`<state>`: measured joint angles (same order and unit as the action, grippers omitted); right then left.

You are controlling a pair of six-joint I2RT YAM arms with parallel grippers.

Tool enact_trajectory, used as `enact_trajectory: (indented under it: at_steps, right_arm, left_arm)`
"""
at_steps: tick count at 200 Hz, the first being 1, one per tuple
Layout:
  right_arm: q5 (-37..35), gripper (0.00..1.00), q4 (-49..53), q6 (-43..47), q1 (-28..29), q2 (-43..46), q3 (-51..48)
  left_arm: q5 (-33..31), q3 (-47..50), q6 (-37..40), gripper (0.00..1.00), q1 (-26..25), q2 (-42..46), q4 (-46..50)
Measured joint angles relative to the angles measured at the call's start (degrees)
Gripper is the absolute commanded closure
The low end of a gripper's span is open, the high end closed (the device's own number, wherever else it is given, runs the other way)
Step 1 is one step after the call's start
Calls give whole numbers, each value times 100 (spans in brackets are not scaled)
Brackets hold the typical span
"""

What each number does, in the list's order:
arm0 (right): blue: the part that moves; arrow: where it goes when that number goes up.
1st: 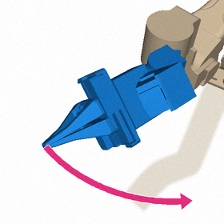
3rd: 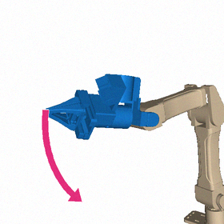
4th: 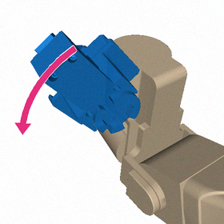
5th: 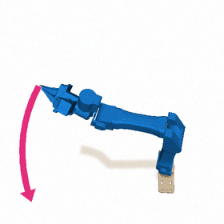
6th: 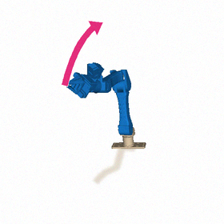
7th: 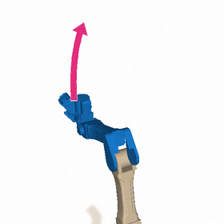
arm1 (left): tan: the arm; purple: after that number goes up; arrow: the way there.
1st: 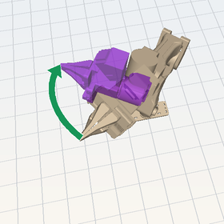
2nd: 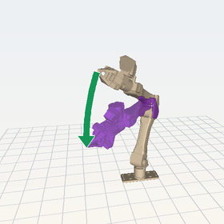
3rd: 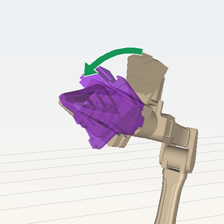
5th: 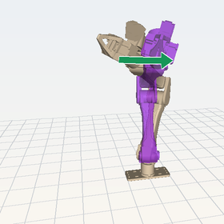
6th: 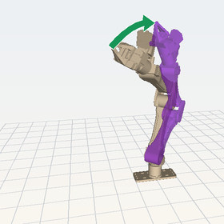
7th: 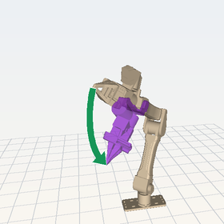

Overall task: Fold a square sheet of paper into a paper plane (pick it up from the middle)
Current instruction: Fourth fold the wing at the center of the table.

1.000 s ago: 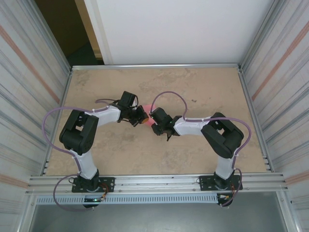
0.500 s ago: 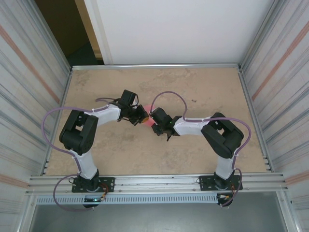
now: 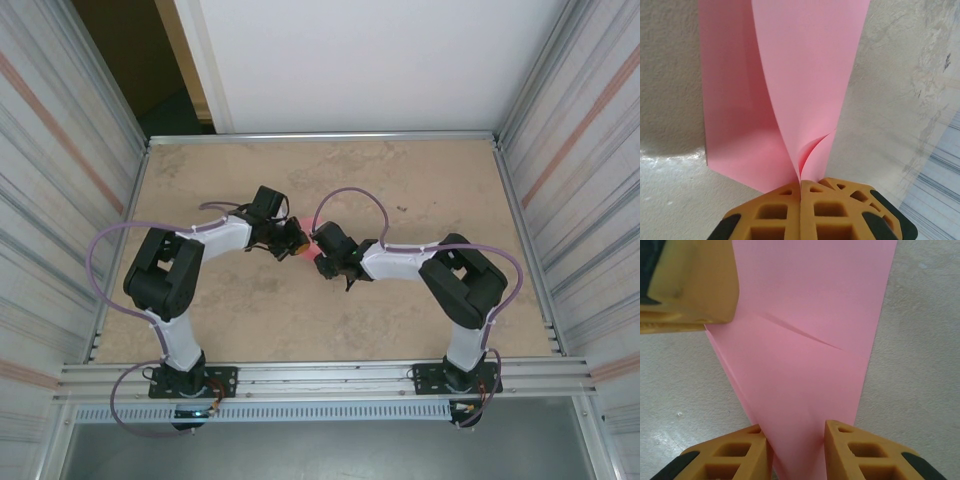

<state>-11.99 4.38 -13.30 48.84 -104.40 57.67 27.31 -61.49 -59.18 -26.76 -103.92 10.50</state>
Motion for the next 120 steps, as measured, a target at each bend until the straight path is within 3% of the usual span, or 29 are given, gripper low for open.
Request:
enact_trajectory:
  at_steps: [80, 120]
  right_arm:
    - [-4, 77, 17, -343, 2, 17, -2]
    - [2, 80, -11, -428, 0, 17, -33]
  left_arm:
    - [-44, -28, 4, 93, -26, 0, 20]
    - [-44, -44, 52, 84, -33, 0, 44]
